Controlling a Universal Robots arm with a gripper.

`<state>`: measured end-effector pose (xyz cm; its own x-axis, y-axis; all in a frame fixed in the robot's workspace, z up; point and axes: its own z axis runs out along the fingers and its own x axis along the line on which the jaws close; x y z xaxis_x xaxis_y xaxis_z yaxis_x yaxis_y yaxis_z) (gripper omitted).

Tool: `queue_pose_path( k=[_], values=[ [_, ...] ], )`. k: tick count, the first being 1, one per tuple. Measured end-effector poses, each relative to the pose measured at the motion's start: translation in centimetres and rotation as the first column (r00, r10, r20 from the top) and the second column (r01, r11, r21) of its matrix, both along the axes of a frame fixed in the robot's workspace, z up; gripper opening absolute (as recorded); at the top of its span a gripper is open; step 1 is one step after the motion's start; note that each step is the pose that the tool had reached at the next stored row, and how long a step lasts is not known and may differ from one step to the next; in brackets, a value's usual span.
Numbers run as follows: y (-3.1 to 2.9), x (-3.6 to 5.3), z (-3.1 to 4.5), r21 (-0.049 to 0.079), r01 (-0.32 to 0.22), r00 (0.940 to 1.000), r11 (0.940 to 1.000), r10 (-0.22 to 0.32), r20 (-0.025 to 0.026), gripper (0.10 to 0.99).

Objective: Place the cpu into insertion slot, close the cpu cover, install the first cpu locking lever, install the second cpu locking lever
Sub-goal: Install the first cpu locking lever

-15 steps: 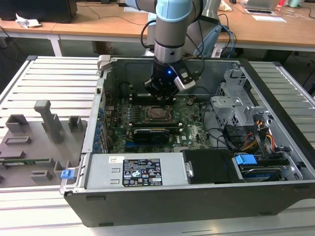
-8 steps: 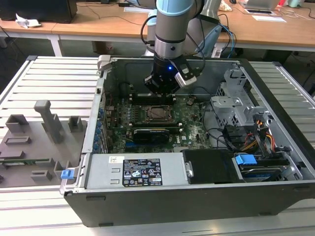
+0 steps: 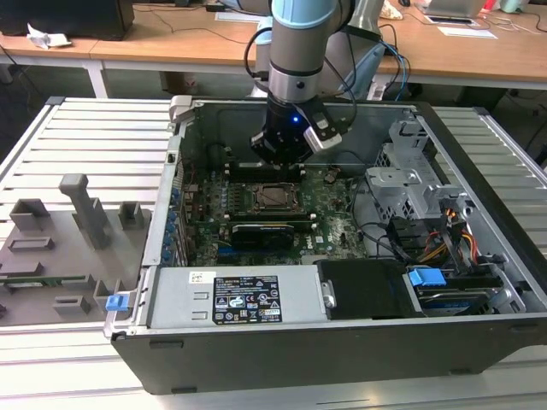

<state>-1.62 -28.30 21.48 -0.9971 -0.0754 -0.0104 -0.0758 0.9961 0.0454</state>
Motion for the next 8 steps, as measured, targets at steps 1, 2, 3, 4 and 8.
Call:
queue_pose_path(
  k=[1,2,3,4,8],
  values=[
    [-0.04,0.00,0.00,0.000,0.000,1.0000,1.0000,0.000,0.0001,0.106],
    [-0.09,0.00,0.00,0.000,0.000,1.0000,1.0000,0.000,0.0000,0.106],
    [-0.12,0.00,0.00,0.000,0.000,1.0000,1.0000,0.000,0.0001,0.106],
    [-0.16,0.00,0.00,0.000,0.000,1.0000,1.0000,0.000,0.0001,0.106],
    [-0.29,0.00,-0.01,0.000,0.000,1.0000,1.0000,0.000,0.0001,0.106]
  ],
)
